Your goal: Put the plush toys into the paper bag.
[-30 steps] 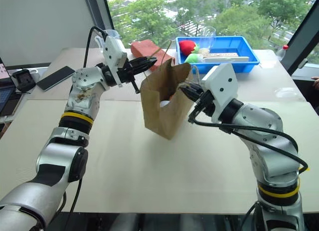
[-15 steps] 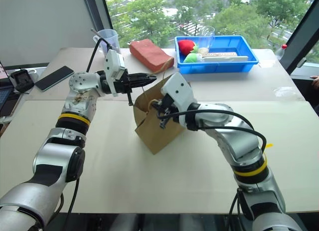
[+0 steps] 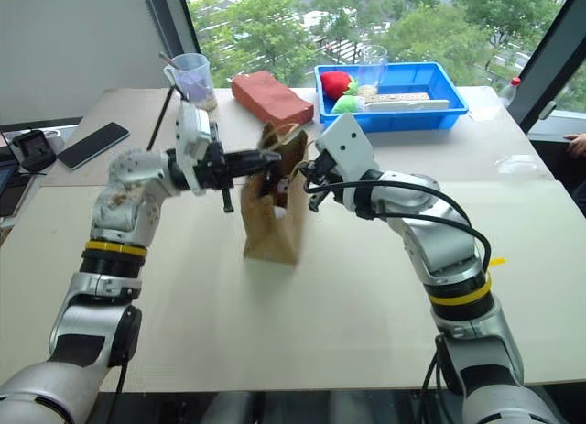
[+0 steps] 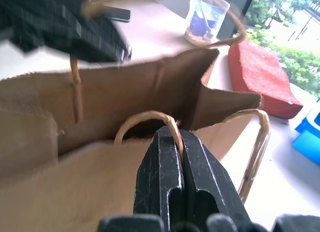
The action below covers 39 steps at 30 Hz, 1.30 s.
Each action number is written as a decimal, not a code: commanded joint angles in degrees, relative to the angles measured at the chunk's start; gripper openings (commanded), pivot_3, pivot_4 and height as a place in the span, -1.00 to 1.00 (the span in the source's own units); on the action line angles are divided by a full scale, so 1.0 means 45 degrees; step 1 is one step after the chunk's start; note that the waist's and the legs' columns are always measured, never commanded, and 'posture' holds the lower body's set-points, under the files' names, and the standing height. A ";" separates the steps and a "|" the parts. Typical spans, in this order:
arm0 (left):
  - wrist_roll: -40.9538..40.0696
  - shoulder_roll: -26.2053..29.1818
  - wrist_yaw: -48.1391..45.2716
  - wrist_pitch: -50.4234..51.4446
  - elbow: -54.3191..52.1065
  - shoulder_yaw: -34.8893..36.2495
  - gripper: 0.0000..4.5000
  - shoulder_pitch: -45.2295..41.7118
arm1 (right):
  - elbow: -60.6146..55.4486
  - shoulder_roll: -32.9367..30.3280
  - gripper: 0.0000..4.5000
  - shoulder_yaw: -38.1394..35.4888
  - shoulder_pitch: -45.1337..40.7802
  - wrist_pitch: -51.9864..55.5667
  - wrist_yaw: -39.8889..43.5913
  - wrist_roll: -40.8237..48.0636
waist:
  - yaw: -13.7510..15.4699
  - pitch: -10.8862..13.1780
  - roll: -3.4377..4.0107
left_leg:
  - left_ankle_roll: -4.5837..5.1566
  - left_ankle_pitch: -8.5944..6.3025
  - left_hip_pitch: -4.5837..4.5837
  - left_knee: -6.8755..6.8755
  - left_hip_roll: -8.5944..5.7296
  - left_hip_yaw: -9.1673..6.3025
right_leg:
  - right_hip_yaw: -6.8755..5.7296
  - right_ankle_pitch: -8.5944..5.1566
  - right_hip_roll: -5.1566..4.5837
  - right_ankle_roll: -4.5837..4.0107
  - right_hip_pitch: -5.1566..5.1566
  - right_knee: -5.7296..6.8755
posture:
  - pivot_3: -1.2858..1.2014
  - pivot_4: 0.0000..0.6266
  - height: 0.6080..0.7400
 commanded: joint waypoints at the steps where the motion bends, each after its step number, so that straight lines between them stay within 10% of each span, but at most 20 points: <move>1: 0.0179 0.0103 0.0439 -0.0194 -0.0460 0.0042 -1.00 -0.0142 | -0.0011 0.0281 -0.98 0.0096 -0.0089 -0.0657 -0.0016 -0.0304 | -0.0002 0.0000 0.0001 | -0.0004 0.0002 -0.0003 0.0000 0.0000 -0.0001 | 0.0000 0.0001 -0.0001 -0.0001 -0.0002 0.0000 | 0.03 -0.52 1.00; 30: 0.0353 0.0045 -0.0245 -0.1424 0.1699 -0.0038 -1.00 -0.1129 | -0.2091 0.0507 -0.86 0.0797 -0.0520 0.1944 -0.0224 -0.0305 | -0.0128 -0.0001 0.0001 | 0.0002 -0.0001 0.0001 0.0000 -0.0001 0.0000 | -0.0001 0.0000 -0.0001 -0.0001 -0.0003 0.0003 | 0.03 -0.52 1.00; 39: -0.1240 0.1438 0.1763 0.2215 -0.4190 0.1456 0.68 0.1415 | -0.0611 -0.0083 0.48 0.0400 -0.1105 0.0032 0.1008 -0.0424 | -0.0155 0.0000 0.0001 | 0.0001 -0.0001 0.0001 -0.0003 0.0004 -0.0001 | 0.0002 0.0000 0.0000 0.0000 -0.0013 0.0007 | 0.03 -0.52 1.00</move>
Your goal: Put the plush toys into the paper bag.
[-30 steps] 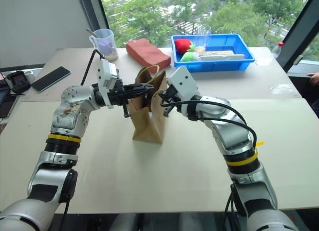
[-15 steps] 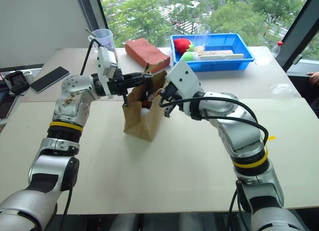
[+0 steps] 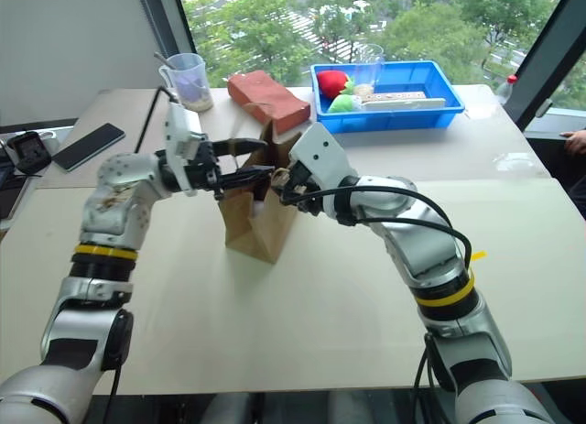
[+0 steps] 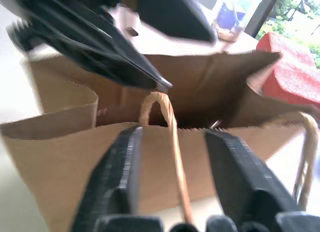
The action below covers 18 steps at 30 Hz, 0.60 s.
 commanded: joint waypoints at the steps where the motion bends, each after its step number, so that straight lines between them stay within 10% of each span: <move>1: -0.1153 0.0750 0.1273 0.1801 -0.3396 0.1132 0.90 0.1197 | 0.0054 -0.0349 0.65 -0.0512 -0.0597 -0.0926 0.0709 0.0093 | -0.0002 0.0000 0.0000 | 0.0000 0.0000 0.0000 -0.0002 0.0002 -0.0001 | 0.0000 0.0000 0.0000 0.0000 0.0000 0.0000 | 0.03 -0.52 1.00; 4: -0.1835 0.1287 0.2240 0.2972 -0.5556 0.1883 1.00 0.2371 | 0.0359 -0.0573 0.98 -0.0582 -0.0734 -0.1282 0.1182 0.0124 | -0.0011 0.0000 0.0000 | 0.0003 -0.0002 0.0003 -0.0003 0.0005 0.0000 | 0.0001 0.0000 0.0000 0.0000 0.0000 -0.0001 | 0.03 -0.52 1.00; 18: -0.1261 0.0521 0.5934 0.4268 -0.9059 0.0895 1.00 0.6940 | 0.2052 -0.0887 0.98 -0.0375 -0.1509 -0.2937 0.2835 -0.0223 | 0.0358 0.0001 -0.0002 | -0.0003 0.0001 0.0023 0.0000 0.0002 0.0011 | 0.0010 0.0003 0.0000 -0.0007 0.0022 -0.0042 | 0.03 -0.52 1.00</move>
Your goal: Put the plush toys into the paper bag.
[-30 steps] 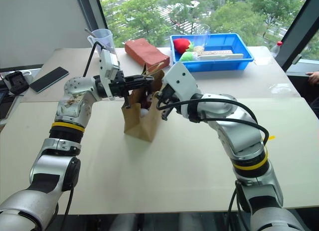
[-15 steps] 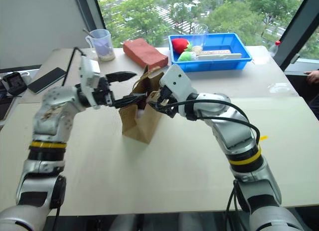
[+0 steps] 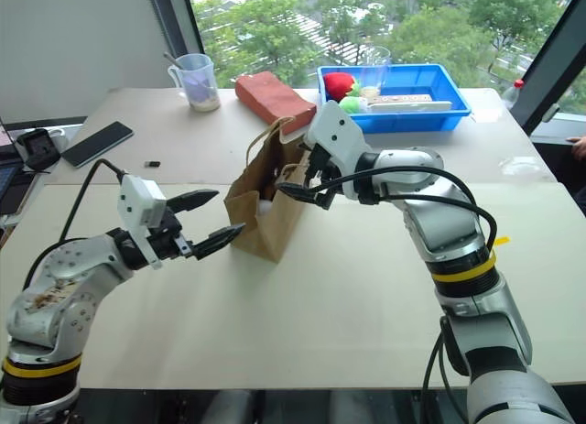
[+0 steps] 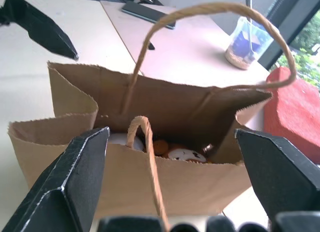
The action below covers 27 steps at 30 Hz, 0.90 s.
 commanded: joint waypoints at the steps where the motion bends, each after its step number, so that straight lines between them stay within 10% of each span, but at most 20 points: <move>1: 0.0384 -0.0450 0.0506 -0.0574 -0.0104 -0.0644 1.00 -0.0130 | -0.0027 0.0111 0.98 -0.0144 -0.0470 -0.0513 0.0102 -0.0159 | 0.0013 0.0000 0.0000 | 0.0000 0.0000 -0.0001 0.0000 0.0000 0.0000 | 0.0000 0.0001 0.0000 -0.0001 -0.0001 -0.0003 | 0.03 -0.52 1.00; 19: 0.4417 -0.3541 0.4204 -0.3408 0.2466 -0.3123 1.00 -0.0311 | 0.0153 0.0832 0.98 -0.0212 -0.0501 -0.0467 -0.0092 -0.0735 | 0.0031 -0.0001 0.0000 | -0.0005 0.0003 -0.0007 0.0000 -0.0002 0.0003 | 0.0001 0.0003 0.0000 -0.0005 -0.0008 0.0009 | 0.03 -0.52 1.00; 27: 0.4489 -0.3887 0.4131 -0.4133 0.3569 -0.2889 -0.50 -0.0875 | -0.0999 -0.0341 1.00 -0.0586 -0.0370 0.0350 0.0595 -0.0193 | 0.0046 -0.0002 -0.0001 | -0.0004 0.0003 -0.0006 0.0001 -0.0004 0.0005 | 0.0001 0.0003 -0.0002 -0.0005 -0.0006 -0.0008 | 0.03 -0.52 1.00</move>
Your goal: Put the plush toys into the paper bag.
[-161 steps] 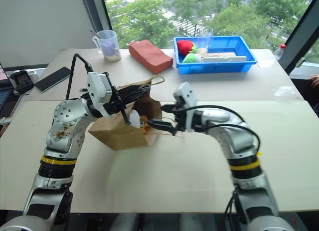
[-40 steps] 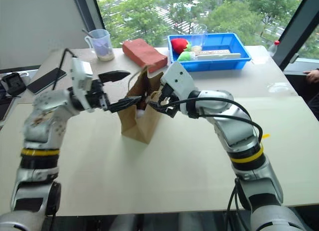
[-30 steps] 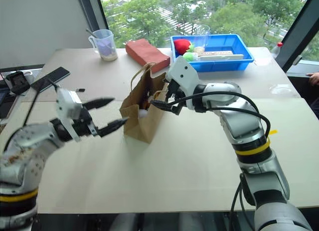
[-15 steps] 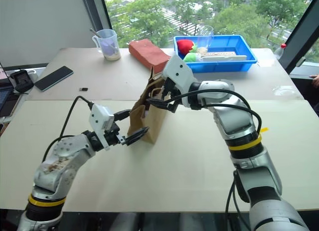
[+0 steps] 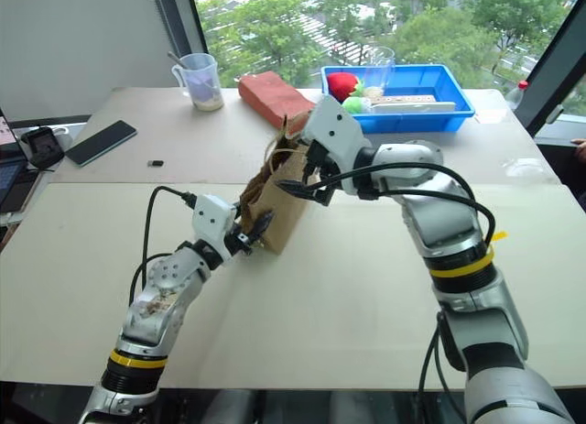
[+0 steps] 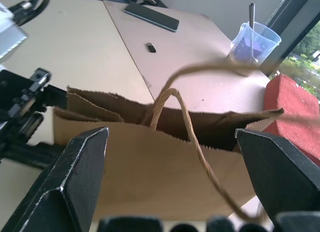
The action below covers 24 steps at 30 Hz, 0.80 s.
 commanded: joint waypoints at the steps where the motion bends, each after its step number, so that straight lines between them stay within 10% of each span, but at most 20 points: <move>1: -0.0007 0.0054 -0.0159 -0.0512 0.0166 0.0238 -0.70 -0.0438 | -0.0791 -0.0303 1.00 -0.0472 -0.0074 0.0235 0.0147 0.0261 | -0.0012 0.0000 0.0000 | 0.0000 0.0000 0.0002 0.0000 0.0000 0.0000 | 0.0000 0.0000 0.0000 0.0000 0.0001 0.0001 | 0.03 -0.52 1.00; 3: -0.0037 0.0122 -0.0289 -0.0622 0.0402 0.0292 -0.99 -0.0580 | -0.0953 -0.0438 1.00 -0.0538 -0.0063 0.0343 0.0153 0.0320 | -0.0016 0.0000 0.0000 | 0.0000 0.0000 -0.0001 0.0000 0.0000 0.0000 | 0.0000 0.0000 0.0000 0.0000 -0.0002 0.0000 | 0.03 -0.52 1.00; 10: -0.1152 0.1089 -0.1957 -0.0726 0.0914 0.1159 -0.99 -0.1161 | -0.2756 -0.1577 1.00 -0.3505 -0.0333 0.3253 0.0732 0.3577 | 0.0057 0.0000 -0.0001 | 0.0002 -0.0001 -0.0022 -0.0001 0.0000 -0.0004 | -0.0004 0.0000 0.0000 0.0000 -0.0007 0.0014 | 0.03 -0.52 1.00; 16: -0.4923 0.3927 -0.8969 0.0488 0.1481 0.1519 -0.99 -0.2450 | -0.1174 -0.4418 1.00 -0.5100 -0.1852 0.5565 0.2516 0.6190 | 0.0070 0.0003 0.0003 | 0.0011 -0.0006 -0.0027 -0.0002 0.0002 0.0005 | -0.0006 -0.0001 -0.0001 0.0000 0.0001 -0.0002 | 0.03 -0.52 1.00; 24: -0.3573 0.4001 -1.4003 -0.2297 0.7124 -0.0143 -0.99 -0.5458 | 0.0345 -0.5302 1.00 -0.4103 -0.2037 0.4780 0.3912 0.6154 | -0.0024 0.0003 0.0002 | 0.0014 -0.0008 0.0002 0.0002 0.0007 0.0043 | 0.0002 -0.0007 0.0000 0.0000 0.0022 -0.0029 | 0.03 -0.52 1.00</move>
